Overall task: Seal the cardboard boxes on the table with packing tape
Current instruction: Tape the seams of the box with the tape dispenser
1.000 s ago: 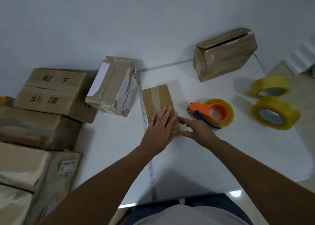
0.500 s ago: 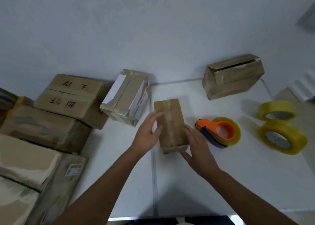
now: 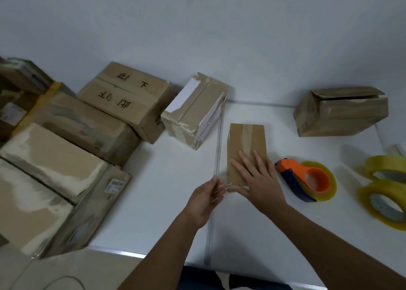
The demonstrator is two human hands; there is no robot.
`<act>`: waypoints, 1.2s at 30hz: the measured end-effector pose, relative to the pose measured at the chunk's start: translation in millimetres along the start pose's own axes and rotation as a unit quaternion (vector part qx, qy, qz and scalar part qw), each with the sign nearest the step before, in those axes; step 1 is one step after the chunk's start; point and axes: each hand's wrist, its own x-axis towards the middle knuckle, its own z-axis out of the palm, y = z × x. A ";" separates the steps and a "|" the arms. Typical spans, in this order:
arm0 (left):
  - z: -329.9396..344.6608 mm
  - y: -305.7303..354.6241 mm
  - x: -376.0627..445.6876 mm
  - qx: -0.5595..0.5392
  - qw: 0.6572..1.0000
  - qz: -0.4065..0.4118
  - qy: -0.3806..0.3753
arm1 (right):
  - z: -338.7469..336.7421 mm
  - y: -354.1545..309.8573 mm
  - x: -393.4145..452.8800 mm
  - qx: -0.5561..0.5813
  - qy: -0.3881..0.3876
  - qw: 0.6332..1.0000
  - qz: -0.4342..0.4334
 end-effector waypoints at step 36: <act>32.5 4.1 -14.3 0.342 0.914 0.202 0.079 | 0.2 -12.2 -3.3 0.019 0.022 0.999 0.038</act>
